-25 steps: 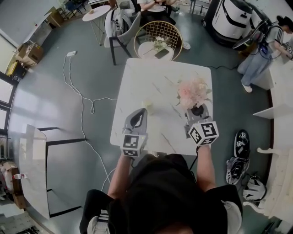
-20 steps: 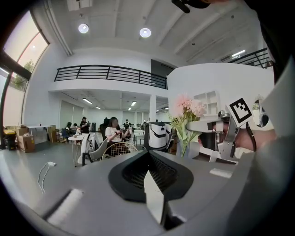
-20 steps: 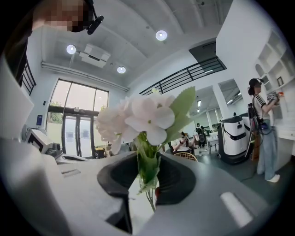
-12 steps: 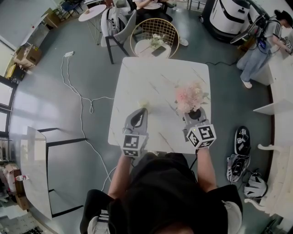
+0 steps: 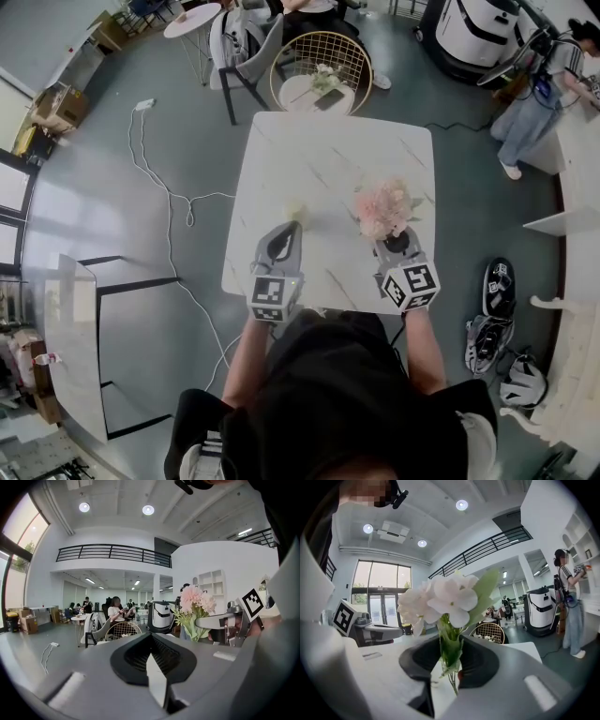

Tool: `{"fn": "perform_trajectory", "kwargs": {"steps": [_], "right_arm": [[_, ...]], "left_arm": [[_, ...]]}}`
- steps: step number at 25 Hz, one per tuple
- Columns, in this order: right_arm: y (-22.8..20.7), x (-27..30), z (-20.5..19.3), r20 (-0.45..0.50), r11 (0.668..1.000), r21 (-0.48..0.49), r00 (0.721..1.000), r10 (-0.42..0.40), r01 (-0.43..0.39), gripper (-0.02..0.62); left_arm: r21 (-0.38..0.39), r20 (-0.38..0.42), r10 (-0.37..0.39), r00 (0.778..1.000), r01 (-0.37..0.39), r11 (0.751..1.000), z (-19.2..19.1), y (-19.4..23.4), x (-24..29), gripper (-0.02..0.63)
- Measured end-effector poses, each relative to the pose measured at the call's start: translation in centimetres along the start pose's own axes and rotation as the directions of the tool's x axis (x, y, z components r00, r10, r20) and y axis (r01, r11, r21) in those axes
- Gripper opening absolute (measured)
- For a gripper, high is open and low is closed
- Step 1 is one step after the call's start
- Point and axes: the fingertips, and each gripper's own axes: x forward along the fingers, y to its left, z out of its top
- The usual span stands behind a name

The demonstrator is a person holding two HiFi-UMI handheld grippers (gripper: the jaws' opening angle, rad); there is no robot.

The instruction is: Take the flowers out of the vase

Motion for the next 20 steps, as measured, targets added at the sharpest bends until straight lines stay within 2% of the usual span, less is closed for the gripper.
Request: {"fn": "perform_trajectory", "kwargs": {"steps": [20], "right_arm": [[-0.43,0.13,-0.93,-0.018,1.000,0.015,1.000,0.000,0.000,0.107]], "left_arm": [[-0.003,-0.014,0.003,1.000,-0.003,1.000,-0.36,0.09,0.77,0.006]]}}
